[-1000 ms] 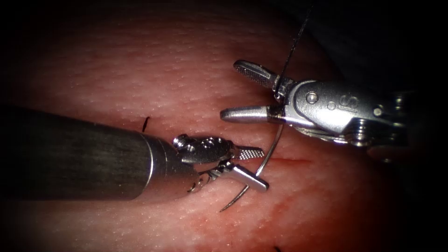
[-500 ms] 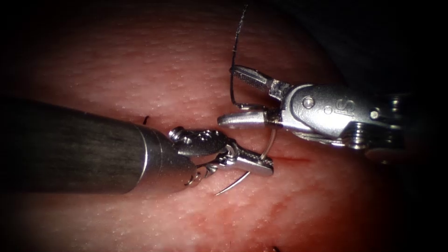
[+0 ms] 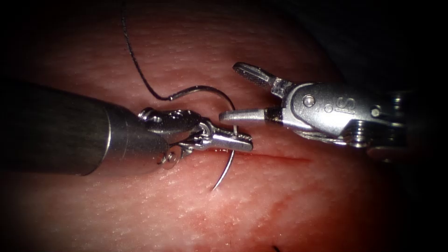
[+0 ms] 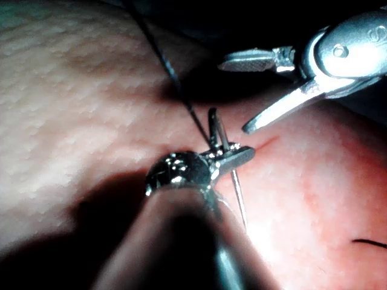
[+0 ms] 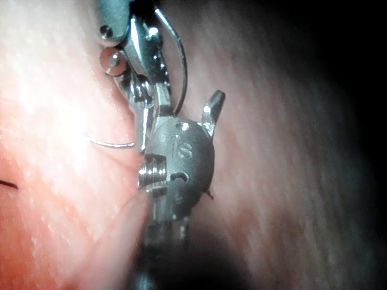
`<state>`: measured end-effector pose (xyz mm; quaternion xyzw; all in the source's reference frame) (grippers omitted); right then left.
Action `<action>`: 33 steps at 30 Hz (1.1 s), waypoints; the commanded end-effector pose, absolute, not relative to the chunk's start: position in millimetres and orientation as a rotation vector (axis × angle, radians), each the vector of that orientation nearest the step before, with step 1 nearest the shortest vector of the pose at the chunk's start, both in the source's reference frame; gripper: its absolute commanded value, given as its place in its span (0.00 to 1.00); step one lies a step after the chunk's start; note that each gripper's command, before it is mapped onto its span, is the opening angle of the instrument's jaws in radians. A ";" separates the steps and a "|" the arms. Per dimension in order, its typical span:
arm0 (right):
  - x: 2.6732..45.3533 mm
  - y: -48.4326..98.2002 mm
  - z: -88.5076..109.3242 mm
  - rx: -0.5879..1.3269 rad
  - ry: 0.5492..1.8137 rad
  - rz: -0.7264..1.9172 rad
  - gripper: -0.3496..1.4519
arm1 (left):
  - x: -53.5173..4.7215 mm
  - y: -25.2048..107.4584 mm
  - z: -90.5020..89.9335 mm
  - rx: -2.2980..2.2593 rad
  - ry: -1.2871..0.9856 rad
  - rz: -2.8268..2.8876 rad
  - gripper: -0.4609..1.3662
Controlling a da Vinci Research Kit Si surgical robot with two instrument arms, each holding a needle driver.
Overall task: Wound Closure
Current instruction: Hand off the needle to the right gripper from the left.
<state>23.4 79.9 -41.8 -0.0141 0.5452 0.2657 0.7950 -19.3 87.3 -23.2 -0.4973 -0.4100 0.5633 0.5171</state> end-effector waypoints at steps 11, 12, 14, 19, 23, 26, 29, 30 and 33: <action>24.9 80.3 -45.3 -0.092 1.092 0.459 0.73 | -19.8 88.6 -25.5 -1.134 -0.898 1.314 0.06; 25.1 80.5 -45.6 -0.091 1.085 0.434 0.70 | -19.9 88.8 -25.6 -1.129 -0.900 1.307 0.06; 25.3 80.8 -45.8 -0.099 1.072 0.400 0.67 | -20.0 88.8 -25.6 -1.134 -0.891 1.315 0.06; 25.1 81.9 -46.1 -0.108 1.055 0.351 0.66 | -20.3 88.8 -25.4 -1.133 -0.862 1.358 0.06; 25.2 82.6 -46.4 -0.099 1.041 0.332 0.66 | -20.4 88.9 -25.3 -1.140 -0.848 1.381 0.06; 25.5 82.9 -46.6 -0.082 1.019 0.314 0.67 | -20.5 88.9 -25.5 -1.141 -0.838 1.391 0.06; 25.8 82.8 -46.7 -0.076 1.004 0.283 0.65 | -20.5 88.9 -25.7 -1.141 -0.823 1.397 0.06; 25.9 82.8 -46.7 -0.079 1.004 0.278 0.65 | -20.5 88.9 -25.8 -1.141 -0.822 1.396 0.06; 26.2 82.6 -46.7 -0.063 0.994 0.262 0.66 | -20.6 89.0 -26.2 -1.134 -0.816 1.392 0.06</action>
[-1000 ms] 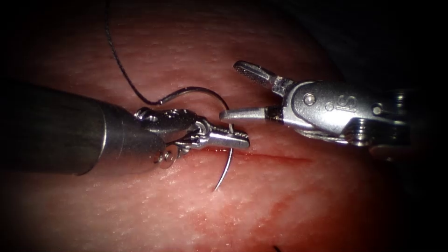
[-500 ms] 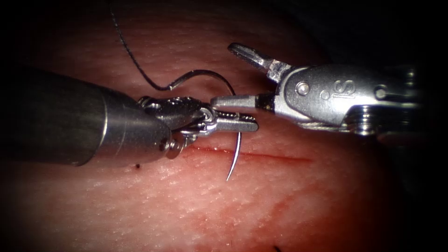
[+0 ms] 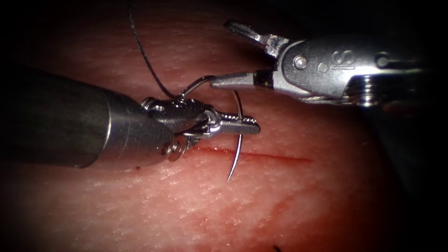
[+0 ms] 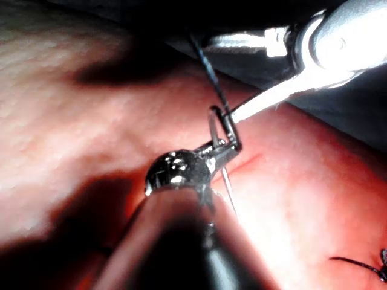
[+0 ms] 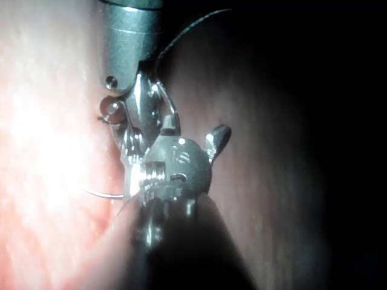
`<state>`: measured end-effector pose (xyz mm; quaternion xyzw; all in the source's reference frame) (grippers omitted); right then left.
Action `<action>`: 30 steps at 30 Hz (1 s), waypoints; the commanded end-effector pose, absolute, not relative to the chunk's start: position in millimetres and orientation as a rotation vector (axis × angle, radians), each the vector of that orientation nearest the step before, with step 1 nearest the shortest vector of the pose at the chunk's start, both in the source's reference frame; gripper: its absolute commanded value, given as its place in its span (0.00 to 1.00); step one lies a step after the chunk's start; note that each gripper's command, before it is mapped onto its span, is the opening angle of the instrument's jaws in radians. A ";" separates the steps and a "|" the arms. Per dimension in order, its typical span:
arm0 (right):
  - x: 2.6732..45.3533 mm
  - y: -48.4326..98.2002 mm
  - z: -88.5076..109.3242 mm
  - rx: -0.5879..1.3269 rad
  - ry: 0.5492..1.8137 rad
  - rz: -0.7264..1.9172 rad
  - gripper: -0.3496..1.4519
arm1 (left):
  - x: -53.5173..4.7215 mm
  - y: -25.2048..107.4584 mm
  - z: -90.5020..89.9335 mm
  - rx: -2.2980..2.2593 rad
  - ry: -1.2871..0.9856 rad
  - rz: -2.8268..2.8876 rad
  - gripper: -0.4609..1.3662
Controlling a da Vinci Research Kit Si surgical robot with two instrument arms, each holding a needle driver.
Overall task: Wound Closure
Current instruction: Hand off the needle to the right gripper from the left.
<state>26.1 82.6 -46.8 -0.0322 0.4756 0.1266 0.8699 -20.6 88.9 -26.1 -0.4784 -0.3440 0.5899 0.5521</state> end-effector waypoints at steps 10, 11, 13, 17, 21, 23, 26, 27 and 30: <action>26.3 82.2 -46.7 -0.052 0.980 0.226 0.67 | -20.7 88.9 -27.2 -1.131 -0.803 1.394 0.06; 26.4 82.1 -46.6 -0.052 0.976 0.217 0.65 | -20.8 88.8 -27.4 -1.130 -0.802 1.393 0.06; 26.4 82.0 -46.5 -0.051 0.974 0.216 0.63 | -20.8 88.8 -27.6 -1.132 -0.799 1.397 0.06; 26.4 81.8 -46.1 -0.051 0.971 0.211 0.58 | -20.9 88.6 -28.2 -1.135 -0.791 1.404 0.06; 26.4 81.6 -46.1 -0.053 0.970 0.204 0.53 | -21.0 88.5 -28.4 -1.137 -0.787 1.408 0.06; 26.5 81.6 -46.1 -0.051 0.967 0.204 0.52 | -21.0 88.4 -28.5 -1.136 -0.786 1.407 0.06; 26.7 81.5 -46.0 -0.047 0.961 0.201 0.51 | -21.1 88.4 -28.6 -1.136 -0.786 1.407 0.06; 26.8 81.4 -45.9 -0.049 0.959 0.194 0.50 | -21.1 88.4 -28.6 -1.135 -0.785 1.407 0.06; 26.9 81.2 -45.8 -0.046 0.956 0.191 0.50 | -21.1 88.3 -28.7 -1.138 -0.781 1.411 0.06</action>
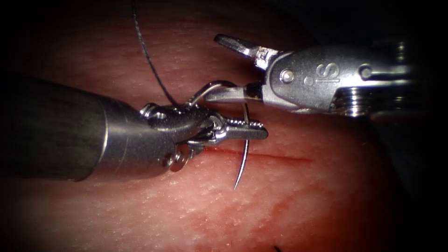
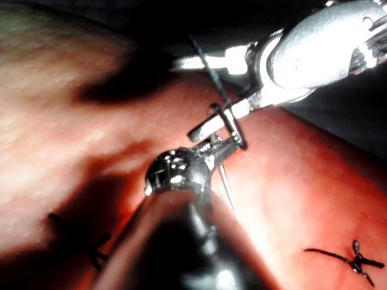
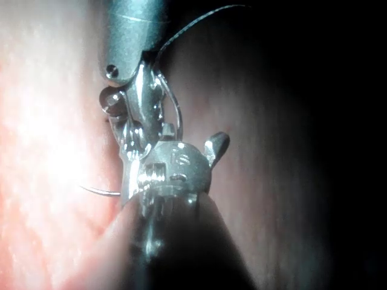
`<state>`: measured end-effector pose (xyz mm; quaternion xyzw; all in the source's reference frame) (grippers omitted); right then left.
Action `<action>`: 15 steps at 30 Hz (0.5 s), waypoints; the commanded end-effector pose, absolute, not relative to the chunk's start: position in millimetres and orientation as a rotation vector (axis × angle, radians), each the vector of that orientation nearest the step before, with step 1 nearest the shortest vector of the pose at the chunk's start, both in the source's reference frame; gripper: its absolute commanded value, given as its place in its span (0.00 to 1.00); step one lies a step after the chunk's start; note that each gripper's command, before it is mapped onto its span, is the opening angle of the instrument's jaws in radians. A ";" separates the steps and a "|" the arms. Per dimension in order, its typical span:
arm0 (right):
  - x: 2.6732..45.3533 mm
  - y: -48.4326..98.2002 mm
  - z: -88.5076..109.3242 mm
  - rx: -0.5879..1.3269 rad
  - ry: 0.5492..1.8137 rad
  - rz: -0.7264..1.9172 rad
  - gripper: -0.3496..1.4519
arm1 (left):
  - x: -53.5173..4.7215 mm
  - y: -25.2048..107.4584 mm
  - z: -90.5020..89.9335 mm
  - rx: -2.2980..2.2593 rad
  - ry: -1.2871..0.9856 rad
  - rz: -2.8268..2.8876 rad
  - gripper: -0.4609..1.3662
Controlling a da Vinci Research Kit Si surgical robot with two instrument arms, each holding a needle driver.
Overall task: Wound Closure
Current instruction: Hand off the needle to the right gripper from the left.
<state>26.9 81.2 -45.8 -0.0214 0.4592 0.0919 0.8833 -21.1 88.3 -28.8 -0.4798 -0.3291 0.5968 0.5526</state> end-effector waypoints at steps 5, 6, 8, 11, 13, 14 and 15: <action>26.9 81.1 -45.9 -0.042 0.956 0.181 0.19 | -21.2 88.2 -28.9 -1.135 -0.780 1.413 0.06; 26.8 81.0 -45.9 -0.036 0.951 0.177 0.00 | -21.2 88.1 -28.9 -1.138 -0.777 1.418 0.06; 26.7 81.0 -45.9 -0.026 0.944 0.172 0.00 | -21.2 88.1 -28.9 -1.138 -0.777 1.418 0.06; 26.4 81.1 -46.0 -0.022 0.944 0.169 0.00 | -21.1 88.1 -28.9 -1.144 -0.772 1.428 0.06; 26.2 81.1 -46.1 -0.021 0.944 0.169 0.00 | -21.1 88.1 -28.9 -1.147 -0.769 1.433 0.06; 26.2 81.1 -46.1 -0.020 0.945 0.168 0.00 | -21.1 88.1 -28.9 -1.147 -0.769 1.433 0.06; 26.1 81.0 -46.2 -0.020 0.945 0.168 0.00 | -21.1 88.1 -28.9 -1.151 -0.766 1.438 0.06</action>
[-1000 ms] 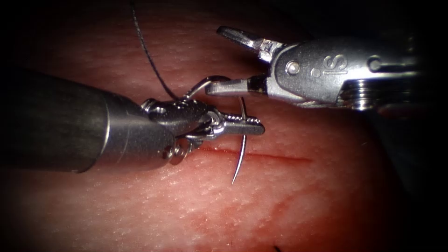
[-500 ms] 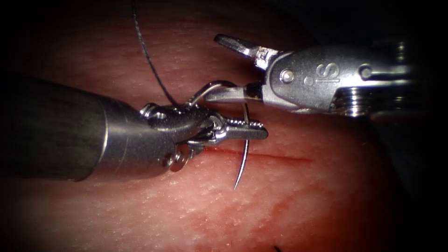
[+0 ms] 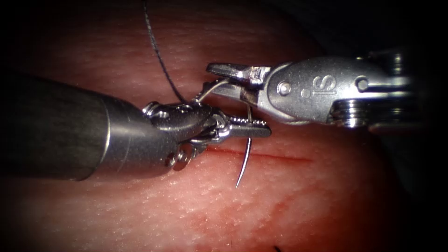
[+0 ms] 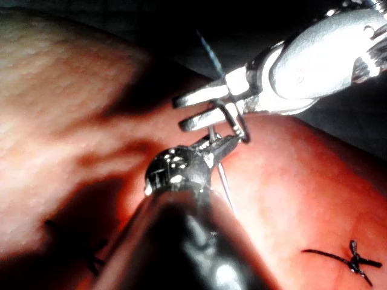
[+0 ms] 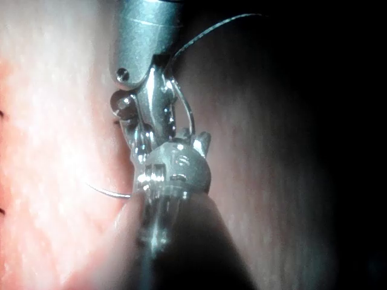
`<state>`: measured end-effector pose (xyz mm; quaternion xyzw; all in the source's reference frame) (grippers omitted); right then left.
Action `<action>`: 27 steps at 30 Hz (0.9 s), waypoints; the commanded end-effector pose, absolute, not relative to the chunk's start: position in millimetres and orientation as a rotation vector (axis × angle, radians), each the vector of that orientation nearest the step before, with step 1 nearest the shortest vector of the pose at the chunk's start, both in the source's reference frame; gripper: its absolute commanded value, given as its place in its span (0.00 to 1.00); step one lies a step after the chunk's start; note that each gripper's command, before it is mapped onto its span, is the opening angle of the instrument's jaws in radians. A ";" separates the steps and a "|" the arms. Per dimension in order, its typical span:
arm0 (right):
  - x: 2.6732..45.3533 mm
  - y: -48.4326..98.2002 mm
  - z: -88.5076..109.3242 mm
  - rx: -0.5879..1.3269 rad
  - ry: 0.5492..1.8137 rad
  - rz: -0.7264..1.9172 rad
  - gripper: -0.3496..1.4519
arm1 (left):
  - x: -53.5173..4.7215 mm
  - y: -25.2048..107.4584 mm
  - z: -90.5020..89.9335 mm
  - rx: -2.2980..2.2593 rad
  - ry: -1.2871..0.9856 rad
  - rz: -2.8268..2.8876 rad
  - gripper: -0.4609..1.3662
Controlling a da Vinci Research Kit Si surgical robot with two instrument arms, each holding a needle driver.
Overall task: Wound Closure
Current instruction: Hand off the needle to the right gripper from the left, then insert the needle through the skin above the wound with the right driver
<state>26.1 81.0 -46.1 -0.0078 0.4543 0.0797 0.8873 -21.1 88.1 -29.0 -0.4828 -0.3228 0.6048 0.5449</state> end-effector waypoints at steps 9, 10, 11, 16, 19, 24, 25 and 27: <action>25.7 81.1 -46.8 -0.012 0.944 0.166 0.00 | -20.7 88.5 -29.1 -1.181 -0.744 1.466 0.06; 25.7 81.1 -46.9 -0.011 0.944 0.166 0.00 | -20.7 88.7 -29.2 -1.188 -0.742 1.458 0.21; 25.7 81.1 -46.9 -0.013 0.946 0.167 0.00 | -20.7 88.7 -29.2 -1.192 -0.740 1.453 0.31; 25.7 81.3 -46.8 -0.017 0.949 0.170 0.00 | -20.8 88.7 -29.1 -1.223 -0.720 1.414 0.75; 25.5 81.3 -46.9 -0.027 0.959 0.175 0.00 | -20.8 88.8 -29.1 -1.264 -0.676 1.436 0.91; 24.9 81.4 -46.8 -0.039 0.978 0.180 0.00 | -20.5 88.7 -29.2 -1.326 -0.594 1.538 0.92; 24.7 81.5 -46.8 -0.047 0.986 0.183 0.00 | -20.3 88.7 -29.2 -1.343 -0.573 1.566 0.92; 24.3 81.8 -46.7 -0.061 1.002 0.189 0.00 | -19.9 88.6 -29.2 -1.363 -0.548 1.600 0.90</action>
